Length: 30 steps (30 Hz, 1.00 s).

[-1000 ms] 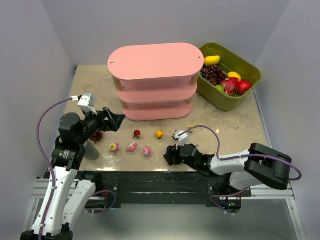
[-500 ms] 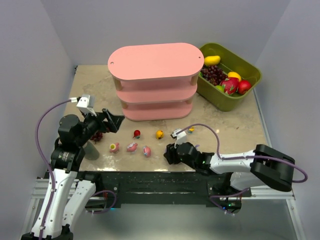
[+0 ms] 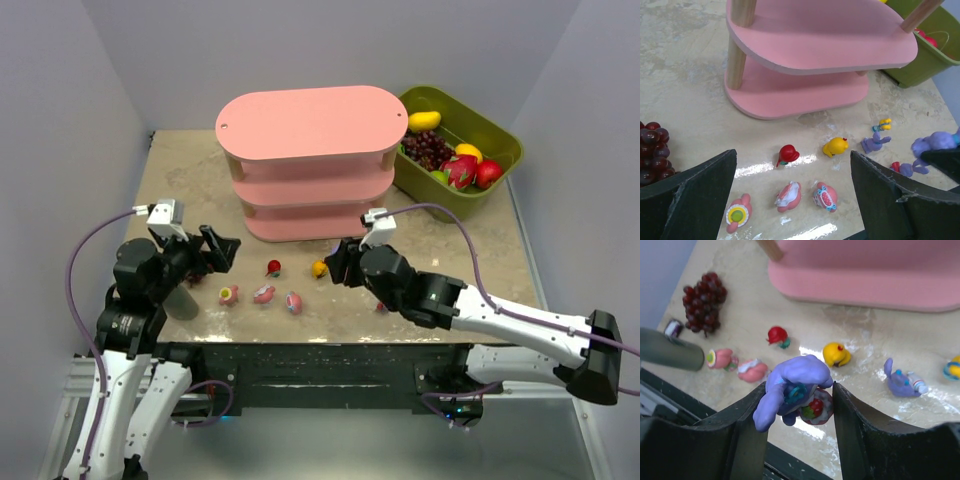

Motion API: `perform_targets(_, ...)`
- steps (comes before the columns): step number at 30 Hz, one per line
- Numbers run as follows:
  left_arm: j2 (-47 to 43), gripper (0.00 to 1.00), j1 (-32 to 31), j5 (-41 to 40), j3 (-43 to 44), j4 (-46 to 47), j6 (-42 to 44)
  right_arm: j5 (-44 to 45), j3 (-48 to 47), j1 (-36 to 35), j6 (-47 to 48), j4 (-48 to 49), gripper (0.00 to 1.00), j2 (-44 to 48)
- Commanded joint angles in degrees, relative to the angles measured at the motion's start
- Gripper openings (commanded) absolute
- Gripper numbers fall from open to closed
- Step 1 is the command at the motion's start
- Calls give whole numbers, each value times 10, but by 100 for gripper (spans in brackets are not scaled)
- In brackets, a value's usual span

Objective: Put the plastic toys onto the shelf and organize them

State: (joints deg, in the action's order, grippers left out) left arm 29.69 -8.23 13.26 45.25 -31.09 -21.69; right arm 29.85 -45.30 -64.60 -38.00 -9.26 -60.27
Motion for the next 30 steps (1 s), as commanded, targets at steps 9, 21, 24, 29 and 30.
perform_targets(9, -3, 100, 4, -64, -17, 31, -41, 202, -264, 33, -11, -251, 4, -91)
perform_targets(21, -23, 100, 4, -57, -74, 81, -54, 146, -279, 127, 39, -198, 2, -73)
perform_targets(24, -17, 100, 4, -56, -79, 83, -54, 159, -308, 128, 59, -202, 2, -65)
perform_targets(29, -5, 100, 5, -55, -78, 78, -53, 191, -397, 130, 87, -229, 4, -92)
perform_targets(30, -4, 100, 5, -55, -78, 76, -54, 190, -410, 132, 99, -229, 4, -96)
